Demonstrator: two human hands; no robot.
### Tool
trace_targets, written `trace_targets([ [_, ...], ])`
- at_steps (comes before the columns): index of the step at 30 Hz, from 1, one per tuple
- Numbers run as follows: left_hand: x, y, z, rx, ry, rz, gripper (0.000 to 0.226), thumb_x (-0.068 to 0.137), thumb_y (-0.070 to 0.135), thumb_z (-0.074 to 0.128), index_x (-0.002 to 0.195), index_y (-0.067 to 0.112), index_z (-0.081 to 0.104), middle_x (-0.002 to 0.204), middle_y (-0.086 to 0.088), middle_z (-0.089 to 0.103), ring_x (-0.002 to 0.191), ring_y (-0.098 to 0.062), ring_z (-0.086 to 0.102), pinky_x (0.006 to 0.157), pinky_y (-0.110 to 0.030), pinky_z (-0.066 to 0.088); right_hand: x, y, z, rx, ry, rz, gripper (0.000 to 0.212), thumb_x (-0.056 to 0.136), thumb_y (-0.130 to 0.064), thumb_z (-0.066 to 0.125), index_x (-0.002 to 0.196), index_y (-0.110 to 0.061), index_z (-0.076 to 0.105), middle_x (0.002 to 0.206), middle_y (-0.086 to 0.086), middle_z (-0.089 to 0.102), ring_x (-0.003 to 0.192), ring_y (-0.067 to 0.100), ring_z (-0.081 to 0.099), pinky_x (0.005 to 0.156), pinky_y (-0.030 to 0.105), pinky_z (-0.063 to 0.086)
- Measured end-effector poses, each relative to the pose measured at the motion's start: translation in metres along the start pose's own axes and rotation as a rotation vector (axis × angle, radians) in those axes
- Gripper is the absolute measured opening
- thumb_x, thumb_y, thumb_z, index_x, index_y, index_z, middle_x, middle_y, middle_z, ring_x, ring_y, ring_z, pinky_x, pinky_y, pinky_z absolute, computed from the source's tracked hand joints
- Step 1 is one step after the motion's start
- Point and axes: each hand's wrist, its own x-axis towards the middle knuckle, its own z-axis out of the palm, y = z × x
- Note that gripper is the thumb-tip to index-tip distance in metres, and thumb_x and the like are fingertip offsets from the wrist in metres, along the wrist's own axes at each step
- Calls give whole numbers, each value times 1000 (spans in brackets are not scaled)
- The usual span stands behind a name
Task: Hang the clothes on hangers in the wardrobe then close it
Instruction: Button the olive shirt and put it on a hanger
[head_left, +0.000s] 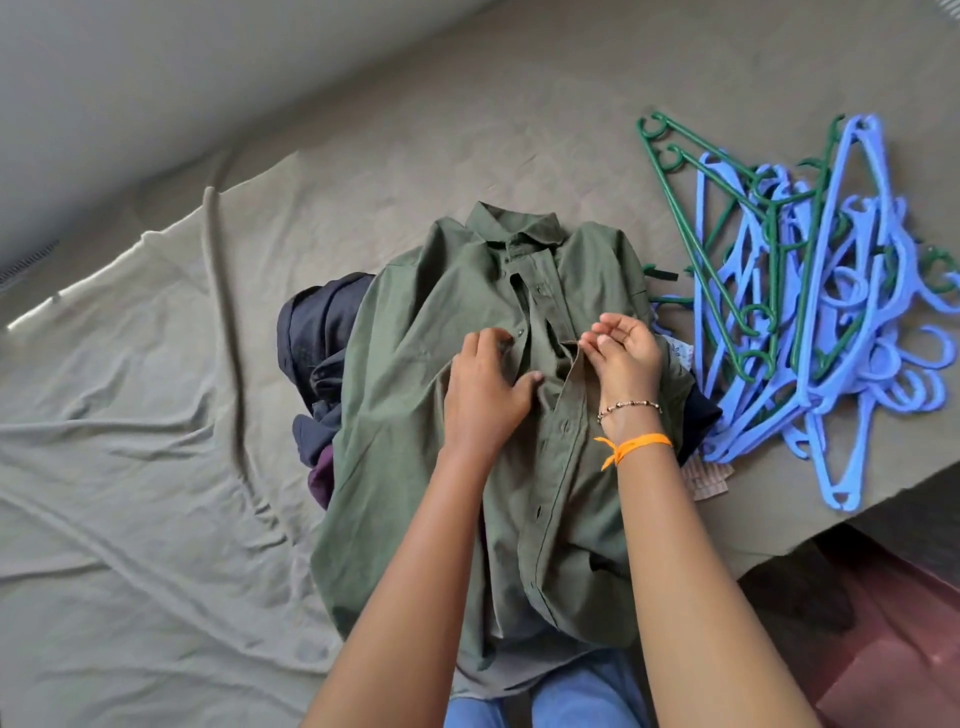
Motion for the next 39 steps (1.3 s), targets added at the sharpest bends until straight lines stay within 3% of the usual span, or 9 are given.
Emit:
trace_targets([
  [6,-16,-8,-12,-70,206,62,40,74,-7,50,109,8,65,92,-5,52,80,-19,55,71,-25,42,-16,-2,-6,-627,-270,-226,35,76,1,71,107,-15,62,93,-3,56,72,0,51,68,7,43],
  [11,-49,-25,-13,99,189,184,53,78,4,39,121,18,65,84,-3,48,73,-20,53,67,-32,48,-27,-2,5,-881,-300,-393,30,72,5,60,94,-12,70,84,3,62,72,12,57,71,21,45],
  [15,-64,-21,-7,227,99,72,40,75,29,47,106,25,71,87,2,51,78,-21,59,64,-35,53,-28,-8,14,-1095,-241,-306,7,78,-18,64,73,-23,64,58,-10,57,81,25,61,72,30,49],
  [18,-57,-7,-10,105,197,64,27,76,33,48,84,19,69,82,1,50,71,-20,56,61,-32,46,-21,-13,24,-1108,-220,-322,15,79,-25,67,72,-22,54,63,-4,55,83,30,59,72,34,47],
  [22,-23,6,-11,31,168,99,23,82,11,48,101,12,62,92,-5,53,86,-26,55,74,-39,45,-15,-16,39,-1133,-182,-442,15,77,-13,63,88,-11,52,88,6,52,92,33,54,77,35,38],
  [28,-3,5,-14,184,-41,-188,22,87,25,62,103,12,56,110,-6,56,101,-29,55,79,-38,41,-20,-29,29,-1294,-167,-137,20,76,-18,58,94,-18,50,112,6,58,107,31,54,82,33,44],
  [32,-31,-7,-6,163,2,-235,18,86,26,63,96,11,58,101,-4,61,94,-28,59,75,-37,44,-38,-18,8,-1226,-241,-179,26,72,-22,66,92,-17,50,104,4,56,99,26,54,84,34,45],
  [36,-30,-8,-1,95,92,-203,15,86,24,65,96,14,61,101,1,62,90,-24,59,67,-32,40,-45,-8,-3,-1049,-80,-275,7,77,-7,63,84,-11,64,86,8,67,80,27,62,75,33,47],
  [39,-22,-8,-5,37,64,-202,8,82,21,69,85,15,65,91,4,62,82,-19,60,63,-27,36,-43,-15,-9,-777,-59,-193,4,81,-7,69,79,-9,66,71,4,64,61,4,59,70,27,47],
])
